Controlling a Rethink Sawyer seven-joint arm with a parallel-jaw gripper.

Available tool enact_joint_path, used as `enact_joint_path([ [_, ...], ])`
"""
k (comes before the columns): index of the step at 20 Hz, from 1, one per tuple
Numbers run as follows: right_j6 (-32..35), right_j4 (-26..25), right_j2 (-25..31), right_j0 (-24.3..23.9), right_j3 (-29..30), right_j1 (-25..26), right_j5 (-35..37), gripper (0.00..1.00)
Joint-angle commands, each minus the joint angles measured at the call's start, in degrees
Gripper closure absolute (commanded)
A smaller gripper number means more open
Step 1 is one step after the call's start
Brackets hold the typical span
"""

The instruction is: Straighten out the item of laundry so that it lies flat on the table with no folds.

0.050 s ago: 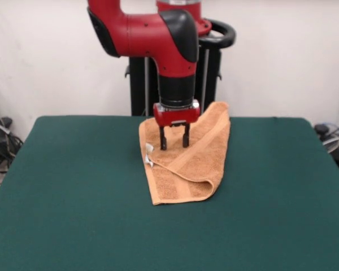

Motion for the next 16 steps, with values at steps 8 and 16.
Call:
enact_joint_path([
  [8,5.6,-1.6,1.2,-0.9,-8.1,0.5,1.2,0.00],
  [16,5.8,-1.2,1.0,-0.2,-9.1,1.2,0.4,0.00],
])
